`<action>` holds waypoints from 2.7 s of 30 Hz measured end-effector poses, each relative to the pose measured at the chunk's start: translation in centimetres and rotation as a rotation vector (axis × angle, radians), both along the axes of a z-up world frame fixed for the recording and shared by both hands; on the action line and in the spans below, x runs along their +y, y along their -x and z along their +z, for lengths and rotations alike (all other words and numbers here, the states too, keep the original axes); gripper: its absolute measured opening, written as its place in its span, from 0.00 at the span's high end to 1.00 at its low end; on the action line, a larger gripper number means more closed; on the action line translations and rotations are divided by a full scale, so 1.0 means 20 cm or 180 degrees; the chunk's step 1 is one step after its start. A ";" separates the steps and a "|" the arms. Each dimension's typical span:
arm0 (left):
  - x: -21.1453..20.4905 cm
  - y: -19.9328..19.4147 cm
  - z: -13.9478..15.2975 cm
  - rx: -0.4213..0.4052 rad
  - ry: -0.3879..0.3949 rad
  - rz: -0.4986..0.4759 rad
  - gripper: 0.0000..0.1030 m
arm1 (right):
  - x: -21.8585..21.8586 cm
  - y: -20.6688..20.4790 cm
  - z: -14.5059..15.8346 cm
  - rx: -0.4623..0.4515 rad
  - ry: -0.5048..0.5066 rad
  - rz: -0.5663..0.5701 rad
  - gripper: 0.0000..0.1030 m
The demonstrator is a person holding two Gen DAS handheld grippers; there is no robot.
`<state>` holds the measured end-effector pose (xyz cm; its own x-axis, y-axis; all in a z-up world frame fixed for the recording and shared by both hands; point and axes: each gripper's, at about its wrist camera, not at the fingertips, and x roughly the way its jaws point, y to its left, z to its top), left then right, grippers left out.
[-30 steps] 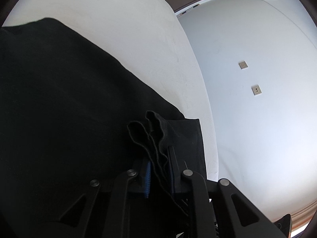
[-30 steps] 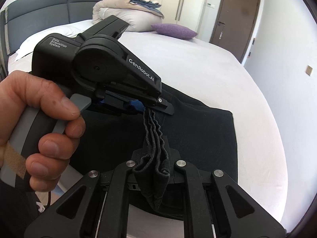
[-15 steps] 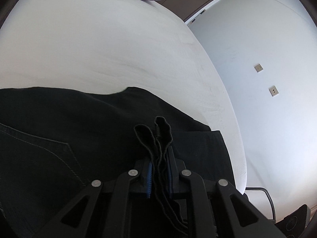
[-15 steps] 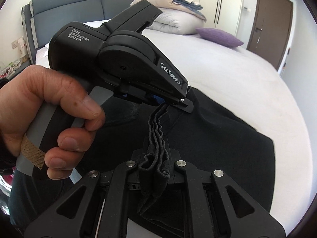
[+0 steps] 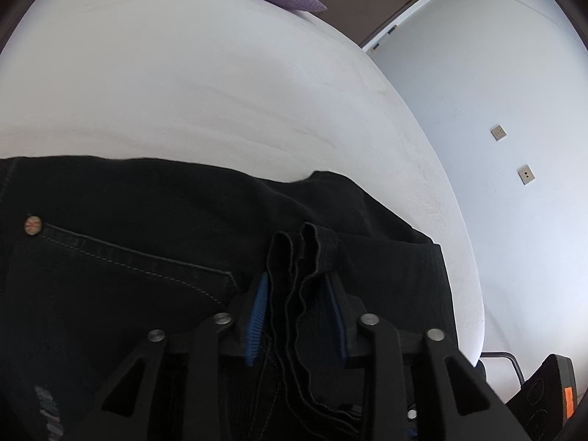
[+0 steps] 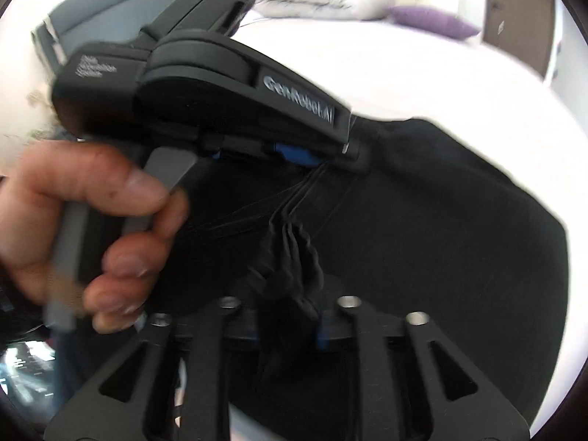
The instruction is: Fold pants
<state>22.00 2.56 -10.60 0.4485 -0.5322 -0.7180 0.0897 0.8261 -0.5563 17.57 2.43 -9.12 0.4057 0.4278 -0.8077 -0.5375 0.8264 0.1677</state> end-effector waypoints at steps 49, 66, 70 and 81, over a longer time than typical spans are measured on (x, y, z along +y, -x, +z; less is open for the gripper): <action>-0.12 0.40 0.12 -0.0468 -0.1121 0.0098 0.79 | -1.12 0.07 -0.32 0.1845 -0.2300 -0.1063 0.92; 1.15 1.14 0.00 -0.0659 0.1064 0.2797 0.10 | -1.06 0.12 -0.29 0.1525 -0.2266 -0.1143 0.94; 1.17 1.09 -0.13 -0.0520 0.1459 0.2773 0.10 | -1.04 0.12 -0.25 0.1494 -0.2356 -0.1055 0.59; 1.20 1.01 -0.28 -0.0544 0.2224 0.2670 0.22 | -1.01 0.08 -0.19 0.1421 -0.2598 -0.0959 0.36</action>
<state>1.89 26.60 -16.22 0.9216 -0.2769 -0.2720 -0.2319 0.1692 -0.9579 15.87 -17.73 -12.82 0.3185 0.8521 -0.4153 -0.0709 0.4584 0.8859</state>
